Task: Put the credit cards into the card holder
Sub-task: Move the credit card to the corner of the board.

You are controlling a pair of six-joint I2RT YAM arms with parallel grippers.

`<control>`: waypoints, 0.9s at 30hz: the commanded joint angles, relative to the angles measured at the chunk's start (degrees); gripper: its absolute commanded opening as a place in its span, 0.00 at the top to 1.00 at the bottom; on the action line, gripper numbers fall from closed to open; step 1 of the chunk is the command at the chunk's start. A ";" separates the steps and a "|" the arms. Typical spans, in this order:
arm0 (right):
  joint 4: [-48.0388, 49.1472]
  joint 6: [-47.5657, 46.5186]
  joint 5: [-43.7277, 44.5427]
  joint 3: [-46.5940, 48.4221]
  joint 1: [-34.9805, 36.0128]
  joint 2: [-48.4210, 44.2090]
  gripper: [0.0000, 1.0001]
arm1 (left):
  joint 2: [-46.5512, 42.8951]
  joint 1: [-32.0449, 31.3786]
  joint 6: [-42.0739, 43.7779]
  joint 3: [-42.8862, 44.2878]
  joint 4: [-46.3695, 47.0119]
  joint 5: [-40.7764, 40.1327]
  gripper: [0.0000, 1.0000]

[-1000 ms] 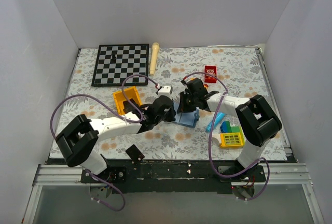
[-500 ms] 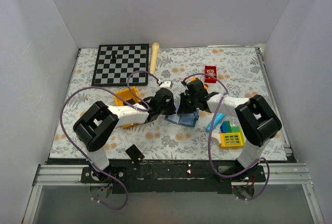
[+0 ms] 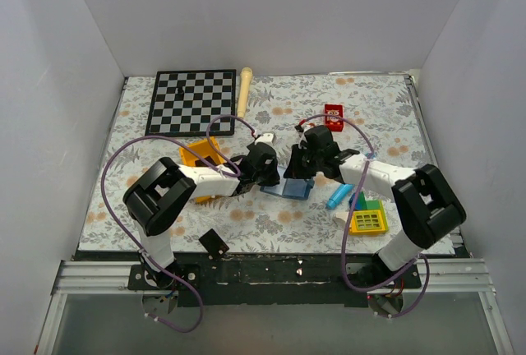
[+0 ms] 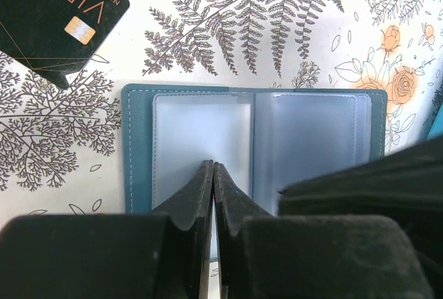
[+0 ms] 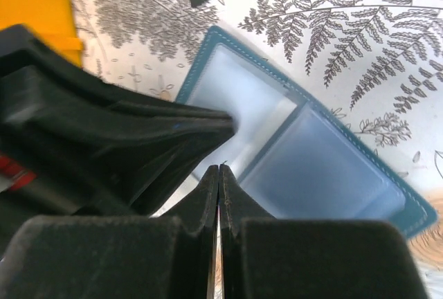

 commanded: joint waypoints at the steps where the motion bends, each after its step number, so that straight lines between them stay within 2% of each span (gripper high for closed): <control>1: 2.62 2.12 1.00 -2.59 -0.57 -6.85 0.96 | -0.78 0.09 0.46 -0.69 0.46 0.15 1.00; 5: -0.63 1.60 3.99 -3.30 -0.57 -7.56 0.96 | -0.78 0.09 0.46 -0.69 0.37 0.24 1.00; 10: -1.95 1.59 6.01 -3.74 -0.57 -3.70 0.98 | -0.78 0.09 0.46 -0.78 0.11 0.07 1.00; 20: -9.86 5.02 18.22 -6.46 -0.57 -0.70 0.99 | -1.48 0.09 -0.94 -2.98 -0.68 -1.16 1.00; 27: -11.71 6.16 20.96 -9.89 -0.57 -0.35 0.99 | -2.36 0.18 -3.14 -5.78 -1.91 -3.10 1.00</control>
